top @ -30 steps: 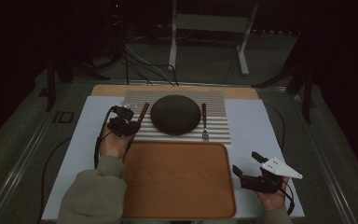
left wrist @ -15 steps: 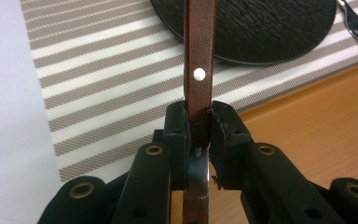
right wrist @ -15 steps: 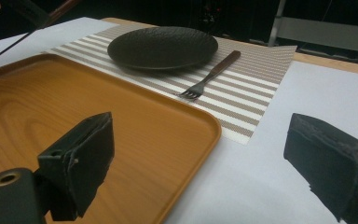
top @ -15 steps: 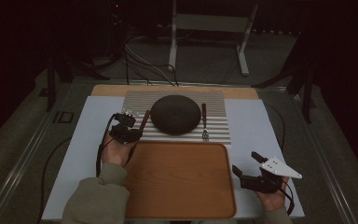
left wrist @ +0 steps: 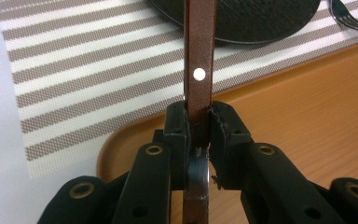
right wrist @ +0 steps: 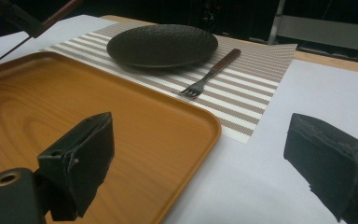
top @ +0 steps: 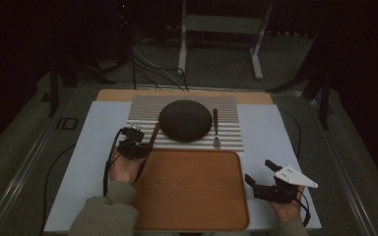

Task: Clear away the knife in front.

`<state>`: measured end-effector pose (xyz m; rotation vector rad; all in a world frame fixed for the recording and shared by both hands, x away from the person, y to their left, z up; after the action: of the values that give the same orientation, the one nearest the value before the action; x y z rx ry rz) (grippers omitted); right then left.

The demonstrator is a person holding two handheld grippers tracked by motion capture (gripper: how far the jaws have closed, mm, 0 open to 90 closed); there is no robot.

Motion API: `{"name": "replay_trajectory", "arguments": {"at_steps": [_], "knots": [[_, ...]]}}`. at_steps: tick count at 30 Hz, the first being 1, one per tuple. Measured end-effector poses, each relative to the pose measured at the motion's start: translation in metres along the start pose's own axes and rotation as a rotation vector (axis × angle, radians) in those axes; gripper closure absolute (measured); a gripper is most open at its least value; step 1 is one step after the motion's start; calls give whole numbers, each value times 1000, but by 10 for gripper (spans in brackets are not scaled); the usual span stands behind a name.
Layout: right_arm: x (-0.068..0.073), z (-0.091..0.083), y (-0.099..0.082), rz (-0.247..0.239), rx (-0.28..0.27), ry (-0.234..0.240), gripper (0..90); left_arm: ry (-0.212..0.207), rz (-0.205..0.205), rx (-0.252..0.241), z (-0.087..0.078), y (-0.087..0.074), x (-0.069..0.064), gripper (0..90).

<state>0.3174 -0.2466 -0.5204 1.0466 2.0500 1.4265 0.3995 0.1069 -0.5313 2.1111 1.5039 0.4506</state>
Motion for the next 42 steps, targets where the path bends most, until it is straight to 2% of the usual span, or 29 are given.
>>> {"name": "replay_trajectory", "arguments": {"at_steps": [9, 22, 42], "knots": [[0, 0, 0, 0, -2, 1, 85, -2, -10, 2, -3, -11, -4, 784], [0, 1, 0, 0, 1, 1, 85, -10, -34, 18, -3, -34, -6, 784], [1, 1, 0, -5, 2, 2, 85, 6, -90, 28, -4, -58, 3, 784]]}}
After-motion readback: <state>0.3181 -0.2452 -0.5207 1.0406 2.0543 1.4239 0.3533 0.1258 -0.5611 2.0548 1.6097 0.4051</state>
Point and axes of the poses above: each handheld gripper's, and its own axes: z roughly forward along the jaws, y roughly out of its top, x roughly to its left, the point moved 10 cm from there along z, roughly forward along the jaws, and after that the axes turned 7 degrees about y, right-handed, at the moved point
